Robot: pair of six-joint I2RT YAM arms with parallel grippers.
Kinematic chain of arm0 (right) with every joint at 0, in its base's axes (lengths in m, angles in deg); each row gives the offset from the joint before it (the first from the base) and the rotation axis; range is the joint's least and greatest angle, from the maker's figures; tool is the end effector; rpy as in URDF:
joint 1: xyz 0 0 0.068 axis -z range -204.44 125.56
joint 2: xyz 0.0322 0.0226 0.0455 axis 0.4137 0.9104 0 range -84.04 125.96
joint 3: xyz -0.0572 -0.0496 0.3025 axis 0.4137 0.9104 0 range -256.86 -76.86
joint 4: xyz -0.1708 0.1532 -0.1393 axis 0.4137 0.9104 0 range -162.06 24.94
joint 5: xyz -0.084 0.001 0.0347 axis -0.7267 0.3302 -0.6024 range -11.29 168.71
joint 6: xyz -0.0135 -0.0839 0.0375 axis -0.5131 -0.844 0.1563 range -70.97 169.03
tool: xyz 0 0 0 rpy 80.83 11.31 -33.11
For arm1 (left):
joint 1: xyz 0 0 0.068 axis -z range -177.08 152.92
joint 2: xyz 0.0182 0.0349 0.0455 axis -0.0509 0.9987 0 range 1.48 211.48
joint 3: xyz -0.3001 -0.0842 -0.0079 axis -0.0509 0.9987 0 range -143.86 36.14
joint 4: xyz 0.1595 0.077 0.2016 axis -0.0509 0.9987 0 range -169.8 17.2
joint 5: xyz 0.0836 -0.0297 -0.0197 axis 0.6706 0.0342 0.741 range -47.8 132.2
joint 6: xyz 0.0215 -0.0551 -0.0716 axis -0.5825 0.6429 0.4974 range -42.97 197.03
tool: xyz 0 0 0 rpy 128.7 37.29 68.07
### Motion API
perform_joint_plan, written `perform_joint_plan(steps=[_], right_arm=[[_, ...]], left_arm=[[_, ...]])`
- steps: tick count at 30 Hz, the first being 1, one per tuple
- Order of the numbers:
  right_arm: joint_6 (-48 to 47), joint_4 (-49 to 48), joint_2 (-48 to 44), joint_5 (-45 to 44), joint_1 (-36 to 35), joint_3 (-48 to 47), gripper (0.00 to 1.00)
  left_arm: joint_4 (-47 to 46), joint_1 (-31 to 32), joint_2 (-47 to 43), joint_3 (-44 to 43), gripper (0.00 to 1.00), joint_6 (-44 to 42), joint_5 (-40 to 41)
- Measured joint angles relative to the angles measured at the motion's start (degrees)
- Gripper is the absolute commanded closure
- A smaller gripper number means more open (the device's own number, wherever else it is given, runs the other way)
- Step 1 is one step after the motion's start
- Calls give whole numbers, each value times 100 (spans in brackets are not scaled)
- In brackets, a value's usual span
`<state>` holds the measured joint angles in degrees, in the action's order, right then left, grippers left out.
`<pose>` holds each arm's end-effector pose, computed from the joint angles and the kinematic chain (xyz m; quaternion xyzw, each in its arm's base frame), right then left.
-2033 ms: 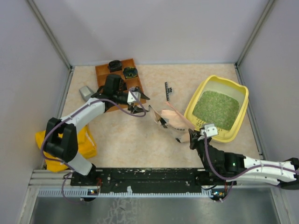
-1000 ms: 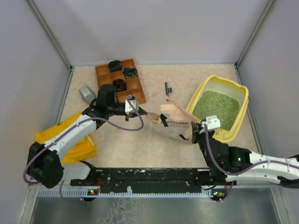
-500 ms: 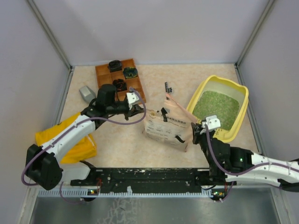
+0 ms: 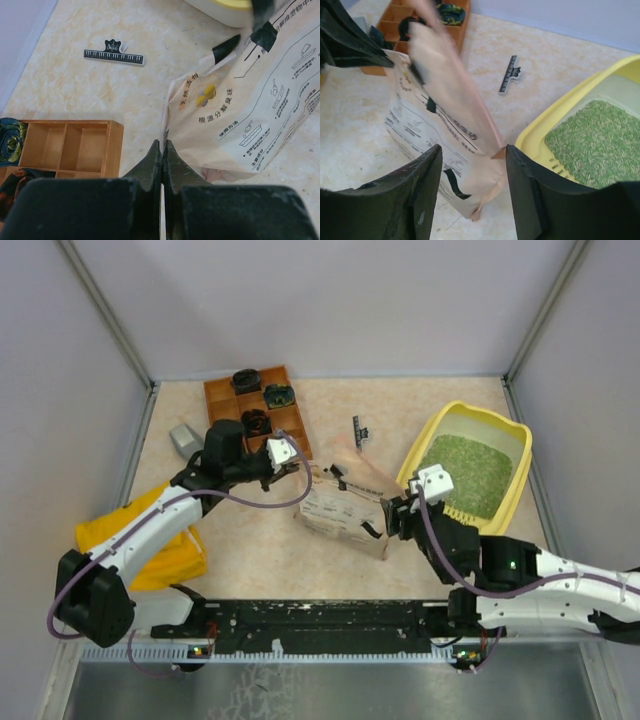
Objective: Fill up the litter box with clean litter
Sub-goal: Close the cat litter bag at the center of the board.
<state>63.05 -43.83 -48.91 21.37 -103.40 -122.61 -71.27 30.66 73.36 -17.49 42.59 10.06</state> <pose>0.0923 0.1061 0.3580 -0.1411 0.7495 0.1092 0.6375 0.2563 -0.1850 0.3152 0.5468 0.6259 -0.2059 0.5166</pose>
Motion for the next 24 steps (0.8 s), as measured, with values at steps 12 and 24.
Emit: perform_joint_plan(steps=[12, 24], right_arm=[[-254, 42, 667, 654, 319, -1419, 28], [-391, 197, 2465, 3504, 3073, -2197, 29]], left_arm=[[-717, -63, -101, 564, 100, -957, -385], [-1025, -90, -398, 931, 100, -1515, -776]])
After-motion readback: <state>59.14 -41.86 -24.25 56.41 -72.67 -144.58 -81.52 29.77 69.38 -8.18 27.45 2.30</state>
